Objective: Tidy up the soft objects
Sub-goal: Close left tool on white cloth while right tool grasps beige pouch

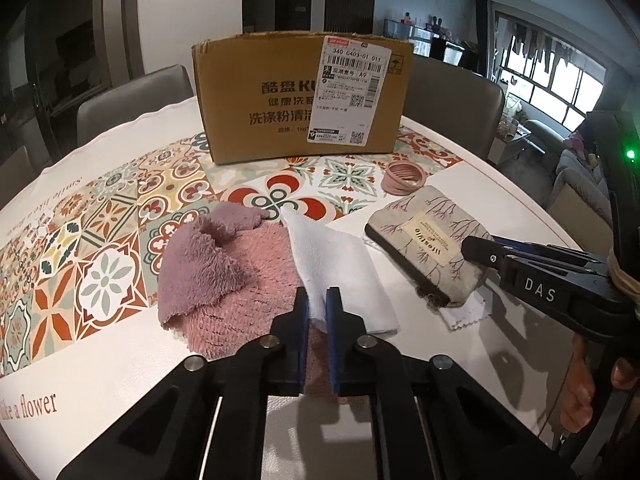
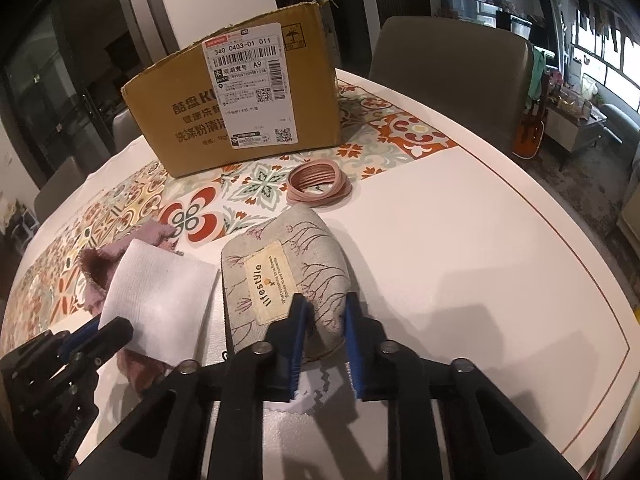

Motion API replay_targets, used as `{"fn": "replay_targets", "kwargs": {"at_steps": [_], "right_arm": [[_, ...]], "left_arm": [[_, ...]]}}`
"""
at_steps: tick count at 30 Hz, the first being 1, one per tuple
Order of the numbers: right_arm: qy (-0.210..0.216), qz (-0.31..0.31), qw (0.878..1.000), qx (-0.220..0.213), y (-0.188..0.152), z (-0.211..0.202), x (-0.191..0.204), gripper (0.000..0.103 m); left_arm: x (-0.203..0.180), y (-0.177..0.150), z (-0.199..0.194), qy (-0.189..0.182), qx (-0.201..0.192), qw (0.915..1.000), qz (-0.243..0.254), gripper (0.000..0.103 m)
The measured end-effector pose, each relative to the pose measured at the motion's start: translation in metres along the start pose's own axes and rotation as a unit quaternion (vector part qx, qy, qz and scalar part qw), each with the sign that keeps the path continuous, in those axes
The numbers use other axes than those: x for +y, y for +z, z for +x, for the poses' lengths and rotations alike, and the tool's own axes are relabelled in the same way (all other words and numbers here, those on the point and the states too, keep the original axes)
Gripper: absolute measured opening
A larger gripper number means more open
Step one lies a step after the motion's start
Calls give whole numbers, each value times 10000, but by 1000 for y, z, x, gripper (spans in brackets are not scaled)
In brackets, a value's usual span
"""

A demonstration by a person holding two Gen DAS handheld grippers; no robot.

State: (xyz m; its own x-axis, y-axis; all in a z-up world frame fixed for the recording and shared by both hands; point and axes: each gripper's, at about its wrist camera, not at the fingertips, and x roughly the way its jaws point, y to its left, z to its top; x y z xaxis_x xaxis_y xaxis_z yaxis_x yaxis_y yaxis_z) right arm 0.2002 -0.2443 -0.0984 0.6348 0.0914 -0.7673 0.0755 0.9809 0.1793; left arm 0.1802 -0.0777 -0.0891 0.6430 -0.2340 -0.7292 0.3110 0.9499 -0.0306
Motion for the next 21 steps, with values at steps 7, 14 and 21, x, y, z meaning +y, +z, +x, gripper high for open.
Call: {"fn": "replay_targets", "kwargs": {"at_steps": [7,14,21], "right_arm": [[3,-165,9997,-156,4,-14,6,13],[33,-201,9992,-335,8,-29,8,12],[50,-217,9984,-527,12,-45,10,12]], "left_arm": [[-3,6,-13,-20,-206,9998,27,8],[-6,12,-28,-22,-429,9991,71,7],[-8,18,-43,-7,-651,9978,116,7]]}}
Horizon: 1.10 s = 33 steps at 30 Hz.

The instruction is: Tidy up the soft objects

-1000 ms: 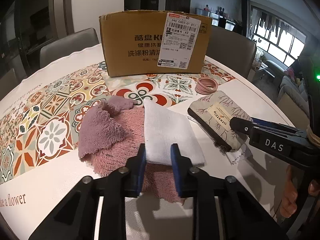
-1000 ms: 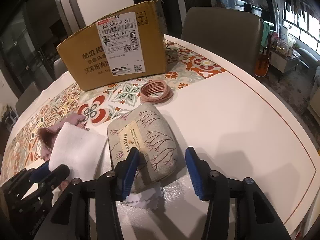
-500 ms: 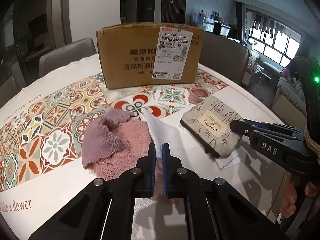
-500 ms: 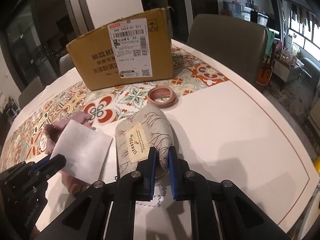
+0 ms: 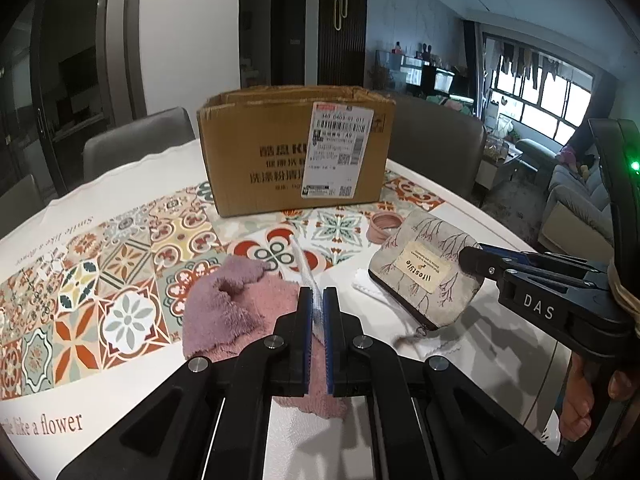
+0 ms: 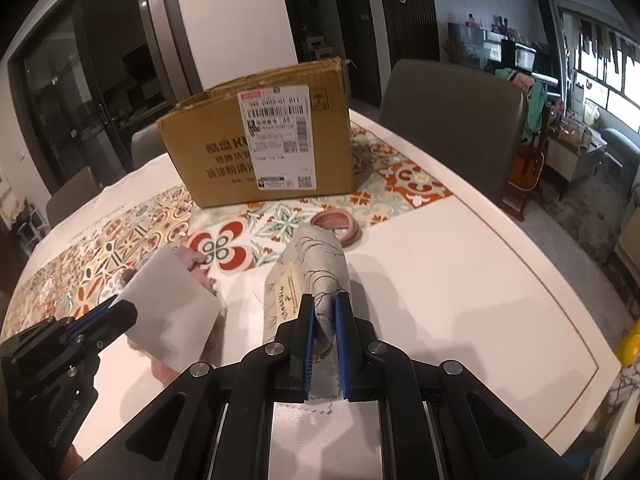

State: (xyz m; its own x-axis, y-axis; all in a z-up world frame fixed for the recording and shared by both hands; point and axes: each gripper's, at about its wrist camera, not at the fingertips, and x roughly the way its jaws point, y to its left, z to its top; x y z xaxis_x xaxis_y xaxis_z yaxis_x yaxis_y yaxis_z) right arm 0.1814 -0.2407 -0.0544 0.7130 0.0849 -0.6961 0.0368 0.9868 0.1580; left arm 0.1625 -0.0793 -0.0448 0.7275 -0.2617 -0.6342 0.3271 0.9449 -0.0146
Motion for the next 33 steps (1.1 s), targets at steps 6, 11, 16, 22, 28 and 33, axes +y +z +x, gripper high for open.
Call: {"fn": "replay_targets", "kwargs": {"at_steps": [6,11,16,22,28,33], "right_arm": [[5,-65,9998,-197,6,-13,6,12],[36,-102,9994,-325,12,-21,10,12],[76,-156,9989,-444,17,-28,14,12],[75,-240,9986,-464,15,-31,19,12],[104,-337,9988,-329,5,-26,23,12],[131,-421,9987,-238,-4,-24,29,12]], "left_arm": [[0,7,-12,26,-200,9998,30,7],[2,14,-19,49,-342,9994,32,6],[4,17,-25,83,-431,9990,19,5],[5,1,-22,75,-142,9999,31,6],[7,-15,-16,71,149,9999,38,16],[11,-28,-15,213,261,9994,32,38]]}}
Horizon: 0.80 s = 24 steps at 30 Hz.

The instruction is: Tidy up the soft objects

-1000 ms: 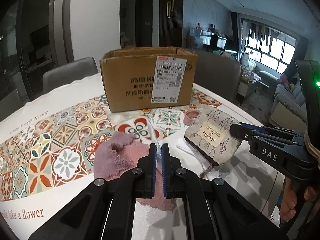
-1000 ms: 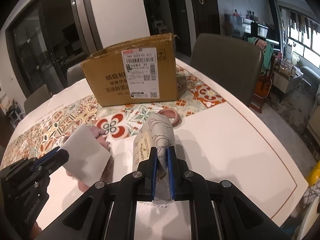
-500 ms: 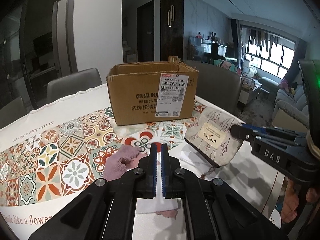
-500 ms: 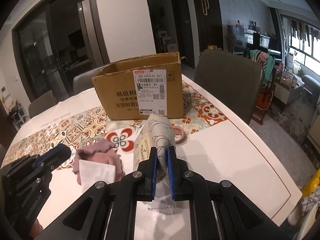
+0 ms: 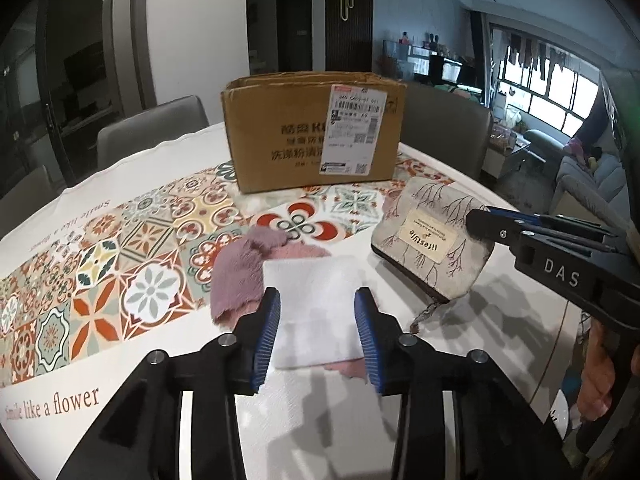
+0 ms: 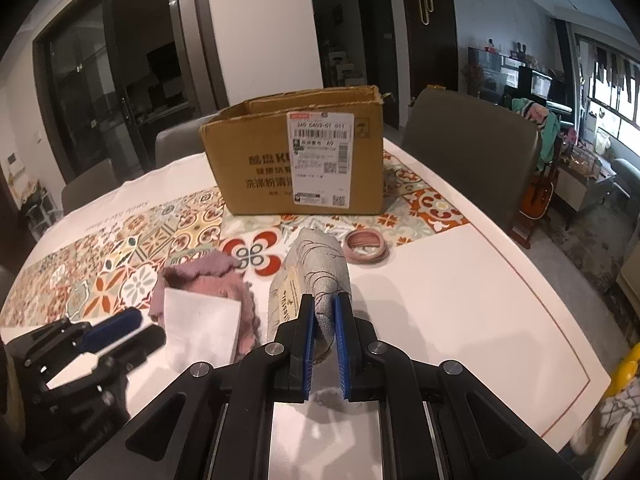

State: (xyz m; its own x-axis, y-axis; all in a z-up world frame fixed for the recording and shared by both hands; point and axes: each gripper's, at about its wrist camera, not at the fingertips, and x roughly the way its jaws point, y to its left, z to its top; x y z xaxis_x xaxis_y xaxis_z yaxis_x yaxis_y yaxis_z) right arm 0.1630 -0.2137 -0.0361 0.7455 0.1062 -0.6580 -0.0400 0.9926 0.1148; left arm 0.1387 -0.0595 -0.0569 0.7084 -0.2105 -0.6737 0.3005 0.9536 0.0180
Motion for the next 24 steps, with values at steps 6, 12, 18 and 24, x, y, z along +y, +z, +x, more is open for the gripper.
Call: {"fn": "replay_targets", "kwargs": {"at_steps": [6,12,18,24], "right_arm": [[72,-2,9998,167,-7,10,5,12],[122,-36,9995,292,-8,23,14,12],[64,-60,9994,342,-6,33,20,12],[8,-46,9989,465,-6,42,20,12]], "left_arm": [[9,-6,12,118,166,9998,-22,39],[23,2,25,247,32,9997,3,39],[28,6,38,73,38,9999,61,39],[30,6,48,-35,97,9999,54,39]]}}
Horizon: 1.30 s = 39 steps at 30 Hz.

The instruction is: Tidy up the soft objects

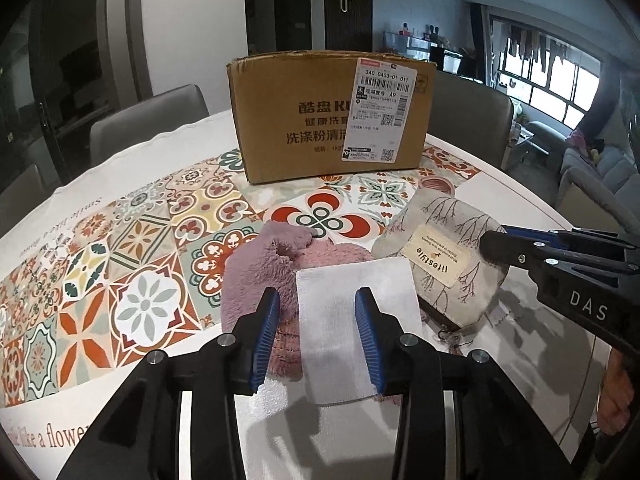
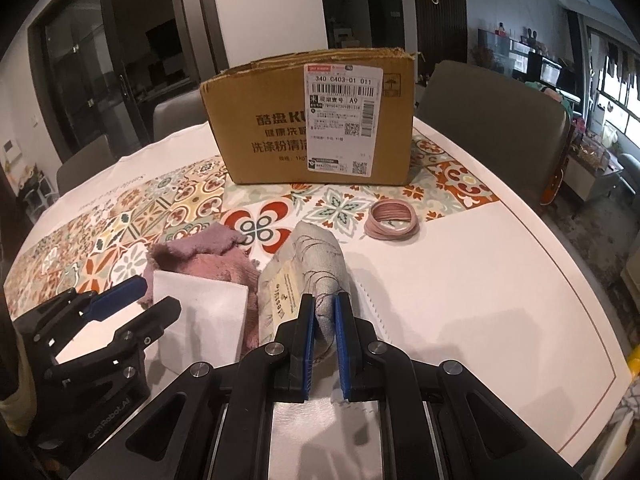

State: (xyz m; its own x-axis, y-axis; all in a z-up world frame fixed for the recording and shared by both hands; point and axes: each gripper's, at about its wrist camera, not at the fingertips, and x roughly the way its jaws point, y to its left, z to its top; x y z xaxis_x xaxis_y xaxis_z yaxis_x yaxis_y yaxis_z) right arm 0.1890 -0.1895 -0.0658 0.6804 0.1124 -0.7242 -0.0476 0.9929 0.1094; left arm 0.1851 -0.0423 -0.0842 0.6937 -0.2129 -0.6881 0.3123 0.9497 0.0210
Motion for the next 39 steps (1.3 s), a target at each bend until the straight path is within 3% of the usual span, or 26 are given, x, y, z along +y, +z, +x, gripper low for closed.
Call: {"fn": "replay_targets", "kwargs": {"at_steps": [5,10,11,22,39], "right_arm": [[-18,-26,10000,55,0,4,1,12],[-12,-27,10000,79,1,5,1,12],[-10,-25,10000,76,1,5,1,12],[76,46,9999,-73,2,-8,-3,12],[114,125,9973,-714,28,-48,-7,12]], "left_arm": [[2,0,7,-83,69,9999,-44,35],[0,0,8,-158,133,9998,-19,9],[-1,0,6,-176,127,9998,-20,8],[-10,13,-22,-394,-195,9990,-99,5],[-15,51,-65,-158,-988,9949,-104,5]]}}
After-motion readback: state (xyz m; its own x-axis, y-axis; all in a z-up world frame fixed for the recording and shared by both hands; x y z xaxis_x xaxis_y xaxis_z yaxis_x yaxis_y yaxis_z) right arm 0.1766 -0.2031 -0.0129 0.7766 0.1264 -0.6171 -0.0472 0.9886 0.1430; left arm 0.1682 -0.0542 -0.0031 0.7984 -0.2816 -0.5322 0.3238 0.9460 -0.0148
